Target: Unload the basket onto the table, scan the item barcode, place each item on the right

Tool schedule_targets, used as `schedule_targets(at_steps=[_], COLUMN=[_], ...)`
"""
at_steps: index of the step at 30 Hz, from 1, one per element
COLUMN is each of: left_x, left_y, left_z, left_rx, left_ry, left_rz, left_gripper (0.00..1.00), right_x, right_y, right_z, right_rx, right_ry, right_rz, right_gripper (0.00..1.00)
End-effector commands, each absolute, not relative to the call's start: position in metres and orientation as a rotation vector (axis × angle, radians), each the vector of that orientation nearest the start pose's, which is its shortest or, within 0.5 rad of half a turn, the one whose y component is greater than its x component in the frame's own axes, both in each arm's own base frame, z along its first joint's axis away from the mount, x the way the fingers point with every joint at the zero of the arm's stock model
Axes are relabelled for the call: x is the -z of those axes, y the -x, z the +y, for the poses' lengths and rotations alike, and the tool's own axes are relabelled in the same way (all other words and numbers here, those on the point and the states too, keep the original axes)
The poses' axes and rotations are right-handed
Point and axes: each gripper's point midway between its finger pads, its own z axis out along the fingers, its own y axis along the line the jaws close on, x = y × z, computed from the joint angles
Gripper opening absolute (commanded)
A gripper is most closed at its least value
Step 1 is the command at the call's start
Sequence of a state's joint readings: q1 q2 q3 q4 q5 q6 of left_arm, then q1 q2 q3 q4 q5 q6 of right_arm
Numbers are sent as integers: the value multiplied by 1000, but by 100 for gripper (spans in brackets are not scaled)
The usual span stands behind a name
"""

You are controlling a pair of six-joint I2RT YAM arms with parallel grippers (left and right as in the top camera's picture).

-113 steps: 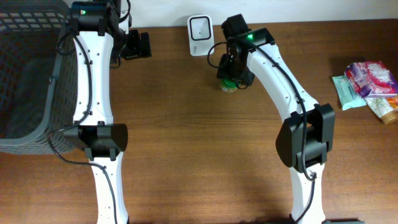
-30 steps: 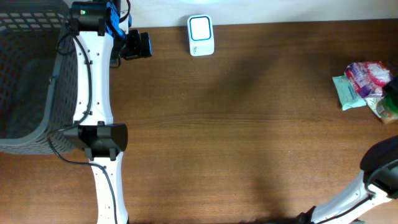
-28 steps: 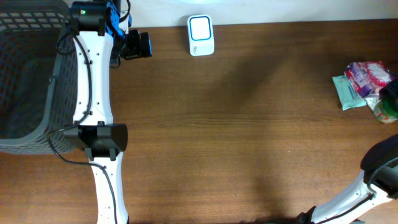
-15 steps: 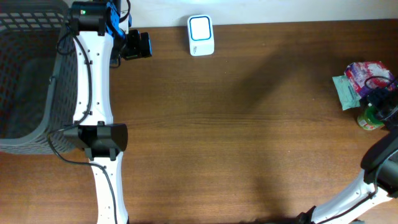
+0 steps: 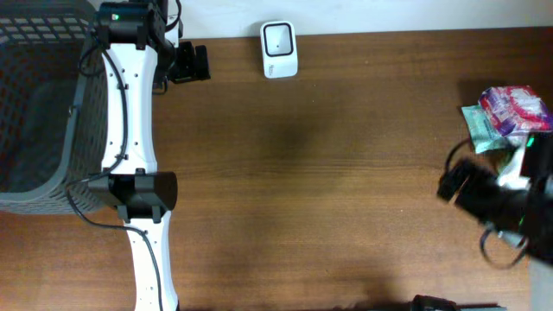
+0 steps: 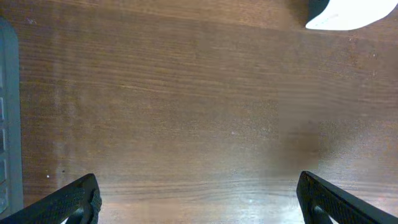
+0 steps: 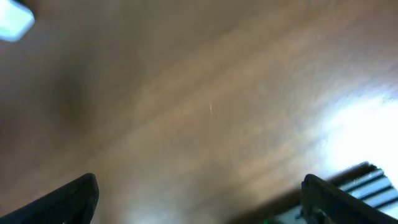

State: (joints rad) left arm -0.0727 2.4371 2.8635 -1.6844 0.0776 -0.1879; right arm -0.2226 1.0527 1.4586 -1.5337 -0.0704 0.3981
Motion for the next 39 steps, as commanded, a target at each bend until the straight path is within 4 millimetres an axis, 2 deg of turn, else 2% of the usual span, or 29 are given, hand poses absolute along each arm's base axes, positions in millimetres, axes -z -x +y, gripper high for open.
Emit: schedule_targets(at_steps=[1,5,9,11,13,14,15,17,18,20,21,24,26,30,35,38,39], left_x=[-210,-211,-210,-210,-210,-211,-211,-211,-211,-211,-211,-211,-211,-211,-211,-211,-211], left_y=[-492,-492,-492,-492,-492,-492,-492,-492,-492,-492,-492,-492,-492,-492,-492,-492,-492], left_z=[-48,-48,-49,-49,-49,-50,-50,-50,-50,-50,-50,-50,-50,-50,-50,-50,-50], left_rx=[163,163,163,163,163,164,163,163,164,163,164,164,163,164,163,164,164], left_ry=[150,150,147,148,148,144,144,145,144,145,144,144,145,144,144,144,144], left_rz=[2826,2826,2826,2826,2826,2826,2826,2826,2826,2826,2826,2826,2826,2826,2826,2826,2826], left_gripper=[99,99,99,99,99,99,99,99,99,99,99,99,99,99,99,99,99], right_x=[-248,-238,-238,-245,-261,-267,-266,-252,-237,-215,-200,-179,-177,-176,-181,-158,-158], right_y=[-179,-177,-193,-208,-220,-222,-220,-219,-224,-228,-229,-236,-238,-242,-243,-243,-243], right_z=[-21,-23,-20,-5,19,33,38,35,32,33,39,46,45,42,38,37,37], right_rx=[-171,-143,-182,-201,-218,-230,-231,-209,-201,-207,-218,-229,-214,-149,-86,-94,-95], right_ry=[-799,-808,-739,-518,-218,-55,3,28,25,30,94,155,156,192,210,202,205], right_rz=[2638,2684,2681,2647,2517,2409,2352,2252,2160,2084,2021,1875,1717,1572,1533,1627,1626], right_gripper=[99,99,99,99,99,99,99,99,99,99,99,99,99,99,98,99,99])
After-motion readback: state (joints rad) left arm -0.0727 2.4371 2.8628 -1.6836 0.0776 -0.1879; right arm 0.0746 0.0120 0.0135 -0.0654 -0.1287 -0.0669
